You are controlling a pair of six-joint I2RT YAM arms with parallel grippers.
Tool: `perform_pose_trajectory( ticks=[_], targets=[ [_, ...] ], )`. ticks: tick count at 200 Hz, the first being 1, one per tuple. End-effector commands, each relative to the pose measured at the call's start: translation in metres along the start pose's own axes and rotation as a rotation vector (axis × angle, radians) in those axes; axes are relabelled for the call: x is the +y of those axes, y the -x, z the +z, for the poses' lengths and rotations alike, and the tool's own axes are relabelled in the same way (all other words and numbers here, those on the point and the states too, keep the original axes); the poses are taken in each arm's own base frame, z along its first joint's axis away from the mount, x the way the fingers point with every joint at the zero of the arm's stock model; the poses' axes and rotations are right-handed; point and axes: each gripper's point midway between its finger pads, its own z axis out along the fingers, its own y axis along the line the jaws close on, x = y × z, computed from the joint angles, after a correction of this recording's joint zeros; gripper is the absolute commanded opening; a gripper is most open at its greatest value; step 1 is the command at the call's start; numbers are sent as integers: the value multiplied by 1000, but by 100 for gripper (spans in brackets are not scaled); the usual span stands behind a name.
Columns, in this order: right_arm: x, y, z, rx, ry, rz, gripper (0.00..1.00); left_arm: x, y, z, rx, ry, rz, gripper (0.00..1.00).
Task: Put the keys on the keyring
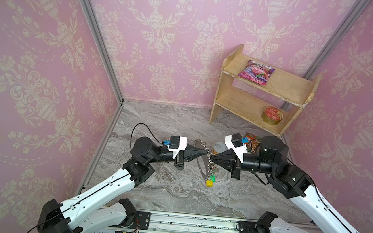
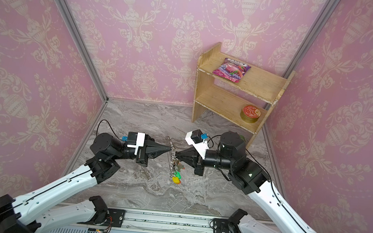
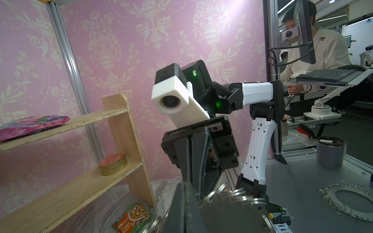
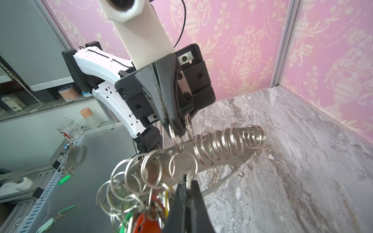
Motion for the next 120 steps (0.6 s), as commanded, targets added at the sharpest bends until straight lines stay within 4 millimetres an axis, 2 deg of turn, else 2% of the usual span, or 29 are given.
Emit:
perform_pose_trajectory(
  ticks=[1, 13, 17, 34, 88, 120],
  targets=[
    [0, -3, -7, 45, -45, -38, 0, 2, 18, -2, -54, 17, 45, 0],
    [1, -5, -6, 53, -42, -42, 0, 2, 16, -1, -50, 14, 35, 0],
    [3, 8, -11, 28, -46, -64, 0, 3, 15, -1, -49, 14, 33, 0],
    [4, 12, -12, 27, -51, -86, 0, 4, 12, 0, -43, 11, 25, 0],
    [6, 19, -13, 31, -62, -119, 0, 5, 6, 2, -38, 9, 19, 0],
    [4, 15, -10, 53, -66, -115, 0, 5, 9, 2, -42, 10, 22, 0]
  ],
)
